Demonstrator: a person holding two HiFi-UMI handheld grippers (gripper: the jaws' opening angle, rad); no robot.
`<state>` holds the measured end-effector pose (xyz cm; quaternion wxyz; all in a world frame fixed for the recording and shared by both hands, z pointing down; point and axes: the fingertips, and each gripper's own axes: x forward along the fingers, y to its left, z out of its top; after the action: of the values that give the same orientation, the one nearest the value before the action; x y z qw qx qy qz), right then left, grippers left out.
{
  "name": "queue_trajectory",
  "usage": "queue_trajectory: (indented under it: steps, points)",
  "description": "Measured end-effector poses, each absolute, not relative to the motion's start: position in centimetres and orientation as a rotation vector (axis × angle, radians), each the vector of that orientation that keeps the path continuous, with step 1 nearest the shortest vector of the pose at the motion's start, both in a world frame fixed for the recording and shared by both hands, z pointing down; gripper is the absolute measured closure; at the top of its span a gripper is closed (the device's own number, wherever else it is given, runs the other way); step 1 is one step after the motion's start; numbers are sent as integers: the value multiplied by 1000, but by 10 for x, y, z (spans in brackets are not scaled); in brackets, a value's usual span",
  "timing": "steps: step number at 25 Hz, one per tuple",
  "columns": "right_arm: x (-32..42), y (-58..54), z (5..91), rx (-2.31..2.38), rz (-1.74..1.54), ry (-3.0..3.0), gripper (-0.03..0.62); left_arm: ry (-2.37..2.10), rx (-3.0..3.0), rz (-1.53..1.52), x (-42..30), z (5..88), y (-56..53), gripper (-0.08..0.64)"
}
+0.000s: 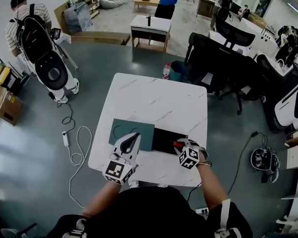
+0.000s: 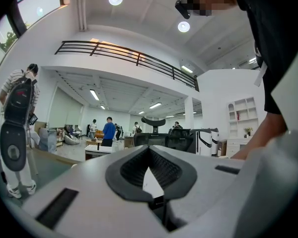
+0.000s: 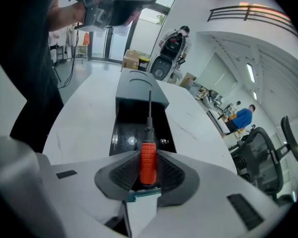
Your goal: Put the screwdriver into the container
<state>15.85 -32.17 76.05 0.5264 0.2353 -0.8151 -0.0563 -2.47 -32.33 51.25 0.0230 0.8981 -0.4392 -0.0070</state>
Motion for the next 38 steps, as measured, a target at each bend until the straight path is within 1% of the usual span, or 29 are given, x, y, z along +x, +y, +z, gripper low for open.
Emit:
queue_trajectory:
  steps: [8,19,21,22,23,28,34,38]
  points:
    - [168,-318,801,413,-87,-1751,482,-1386,2759,-14,-35,513,-315,555]
    - [168,-314,820,364,-38,-1672,476,-1412,2743,-7,-43,515,-306,555]
    - [167,-314,816,388,-27,-1695,458,-1420,2741,-3,-45,514,-304,555]
    - [166,-315,812,400,-25,-1706,439,-1426,2738,-1,-47,514,-304,555]
    - [165,-316,808,413,-27,-1718,417,-1430,2734,-1,-48,514,-304,555]
    - [153,-314,765,541,-35,-1834,395,-1436,2729,-6,-48,514,-302,555]
    - [132,-313,672,873,-32,-2111,394,-1412,2744,-24,-35,509,-299,555]
    - [129,-312,614,1068,-6,-2279,428,-1393,2771,-24,-22,505,-298,555]
